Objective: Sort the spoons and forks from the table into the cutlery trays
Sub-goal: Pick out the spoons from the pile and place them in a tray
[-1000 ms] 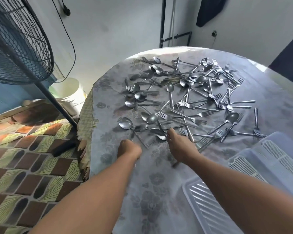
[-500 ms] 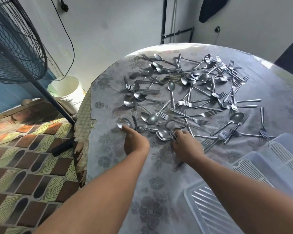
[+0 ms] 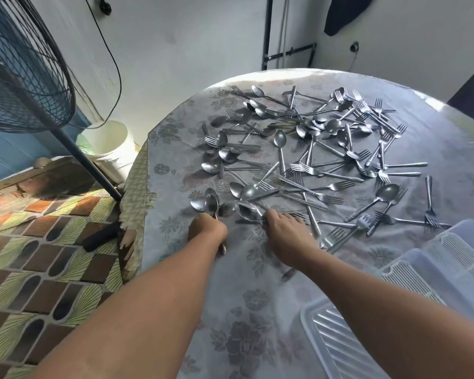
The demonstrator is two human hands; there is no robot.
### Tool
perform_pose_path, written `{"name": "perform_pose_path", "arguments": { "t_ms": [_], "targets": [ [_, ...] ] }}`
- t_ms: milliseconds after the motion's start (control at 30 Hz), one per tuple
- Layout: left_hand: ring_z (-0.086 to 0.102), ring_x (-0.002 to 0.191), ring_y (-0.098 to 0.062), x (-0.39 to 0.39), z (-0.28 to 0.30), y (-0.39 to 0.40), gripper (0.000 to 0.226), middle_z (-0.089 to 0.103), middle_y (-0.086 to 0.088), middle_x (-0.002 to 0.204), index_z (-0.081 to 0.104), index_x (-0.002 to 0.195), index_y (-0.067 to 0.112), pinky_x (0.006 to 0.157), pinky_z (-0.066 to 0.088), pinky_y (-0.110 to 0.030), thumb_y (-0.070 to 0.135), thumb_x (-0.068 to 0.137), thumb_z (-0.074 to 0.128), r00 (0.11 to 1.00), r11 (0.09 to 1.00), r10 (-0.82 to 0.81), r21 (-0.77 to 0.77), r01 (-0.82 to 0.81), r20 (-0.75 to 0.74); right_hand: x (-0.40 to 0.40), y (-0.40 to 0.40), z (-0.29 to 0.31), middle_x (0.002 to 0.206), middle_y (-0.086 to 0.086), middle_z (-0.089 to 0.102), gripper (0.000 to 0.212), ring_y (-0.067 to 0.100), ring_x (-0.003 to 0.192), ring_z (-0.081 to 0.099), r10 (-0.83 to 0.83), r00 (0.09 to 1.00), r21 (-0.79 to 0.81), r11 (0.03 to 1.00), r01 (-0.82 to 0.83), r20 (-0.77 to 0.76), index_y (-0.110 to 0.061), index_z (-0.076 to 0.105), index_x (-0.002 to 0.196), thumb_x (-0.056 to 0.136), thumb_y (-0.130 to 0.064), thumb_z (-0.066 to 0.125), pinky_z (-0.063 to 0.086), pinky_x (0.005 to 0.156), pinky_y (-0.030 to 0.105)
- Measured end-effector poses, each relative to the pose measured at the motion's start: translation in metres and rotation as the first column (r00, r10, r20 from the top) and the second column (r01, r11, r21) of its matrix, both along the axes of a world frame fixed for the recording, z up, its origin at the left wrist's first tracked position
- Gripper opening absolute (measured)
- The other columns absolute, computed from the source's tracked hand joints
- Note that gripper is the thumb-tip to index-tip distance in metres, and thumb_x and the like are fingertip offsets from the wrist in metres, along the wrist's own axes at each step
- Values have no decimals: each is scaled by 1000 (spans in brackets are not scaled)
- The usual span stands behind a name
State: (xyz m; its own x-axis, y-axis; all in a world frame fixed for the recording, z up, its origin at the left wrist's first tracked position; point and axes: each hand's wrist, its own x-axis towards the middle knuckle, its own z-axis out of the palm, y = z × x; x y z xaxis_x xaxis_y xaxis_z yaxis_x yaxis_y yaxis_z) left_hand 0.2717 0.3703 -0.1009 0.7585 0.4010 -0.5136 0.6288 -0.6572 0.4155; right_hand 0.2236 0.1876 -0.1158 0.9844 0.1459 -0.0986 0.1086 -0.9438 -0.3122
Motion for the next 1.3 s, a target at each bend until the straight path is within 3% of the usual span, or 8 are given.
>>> {"name": "perform_pose_path", "arguments": {
  "t_ms": [167,367,600,733,800,1000,1133,1300],
  "targets": [
    [65,82,-28,-6,0,21,31,68,-10,97,64,107,6,61,47,-28,32,90,62,996,987,73,-143,-79,-46,7,13,16,101,10,70,33,36,88,66,-84,996,221,972,85,-15,-21,40,116,106,-52,39,51,71,45],
    [62,103,-31,-6,0,16,41,66,-13,125,60,130,5,83,48,-33,28,96,55,963,907,270,-328,-263,-23,35,9,15,99,16,69,21,40,90,65,-235,972,166,958,234,-15,-16,46,112,98,-32,51,37,64,38],
    [67,114,-38,1,-19,-5,48,69,-18,125,59,124,9,100,51,-46,27,83,43,912,773,408,-519,-365,-32,55,10,17,104,9,73,34,34,93,69,-144,989,2,990,144,-45,-28,58,125,92,-18,54,48,66,36],
    [68,93,-34,5,-24,-8,35,67,-21,121,47,115,19,89,52,-44,25,85,31,874,757,485,-498,-424,-7,60,13,8,87,6,69,39,32,75,65,-115,993,-69,991,114,-21,-33,55,127,94,-13,56,44,59,34],
    [65,109,-38,0,-5,-8,36,62,-19,130,42,128,17,97,52,-49,24,93,35,859,760,512,-469,-449,8,61,14,7,78,3,62,35,29,64,56,-113,993,-107,988,116,32,-32,56,124,96,-11,55,39,56,32],
    [60,110,-40,11,7,8,27,59,-19,126,43,124,8,98,50,-48,22,102,43,836,826,521,-347,-445,169,63,10,11,117,5,51,25,33,74,55,-119,990,-17,993,121,71,-17,57,114,104,-39,52,38,64,36],
    [65,103,-36,25,7,-1,21,67,-13,112,53,106,15,95,53,-46,33,96,57,877,880,426,-329,-343,223,61,11,15,88,8,63,18,35,71,56,-186,980,50,982,183,68,-17,41,97,106,-32,40,36,63,41],
    [61,117,-35,36,9,-37,35,62,-14,132,47,140,15,99,48,-41,25,108,39,875,862,447,-349,-367,184,49,19,11,78,15,64,12,38,67,57,-322,947,255,916,311,2,-18,30,95,106,-22,34,46,64,47]
  ]
}}
